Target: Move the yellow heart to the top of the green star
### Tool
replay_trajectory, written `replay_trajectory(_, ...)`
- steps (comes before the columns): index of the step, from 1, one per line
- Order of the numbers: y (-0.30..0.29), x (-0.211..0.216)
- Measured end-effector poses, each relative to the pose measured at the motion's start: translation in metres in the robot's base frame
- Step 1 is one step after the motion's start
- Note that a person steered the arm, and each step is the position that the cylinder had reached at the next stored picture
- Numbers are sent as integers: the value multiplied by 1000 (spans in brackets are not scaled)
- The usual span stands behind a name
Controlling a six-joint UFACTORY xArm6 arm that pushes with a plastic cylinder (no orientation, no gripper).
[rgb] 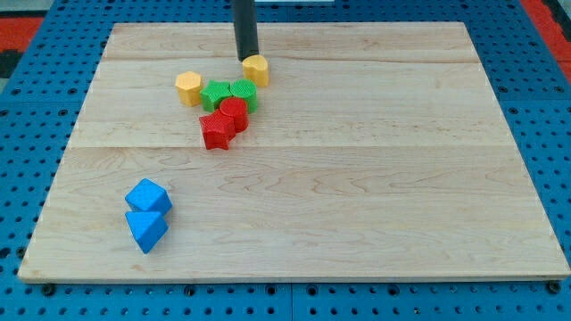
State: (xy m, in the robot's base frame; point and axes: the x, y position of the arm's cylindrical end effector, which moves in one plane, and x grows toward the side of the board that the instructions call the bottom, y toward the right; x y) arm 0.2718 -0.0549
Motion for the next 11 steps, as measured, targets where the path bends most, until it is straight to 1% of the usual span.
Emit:
replay_trajectory(1, 19, -4)
replay_trajectory(2, 45, 1)
replay_trajectory(3, 46, 24)
replay_trajectory(4, 30, 30)
replay_trajectory(5, 22, 11)
replay_trajectory(6, -3, 13)
replay_trajectory(7, -27, 24)
replay_trajectory(8, -20, 29)
replay_trajectory(9, 38, 28)
replay_trajectory(10, 80, 52)
replay_trajectory(11, 142, 123)
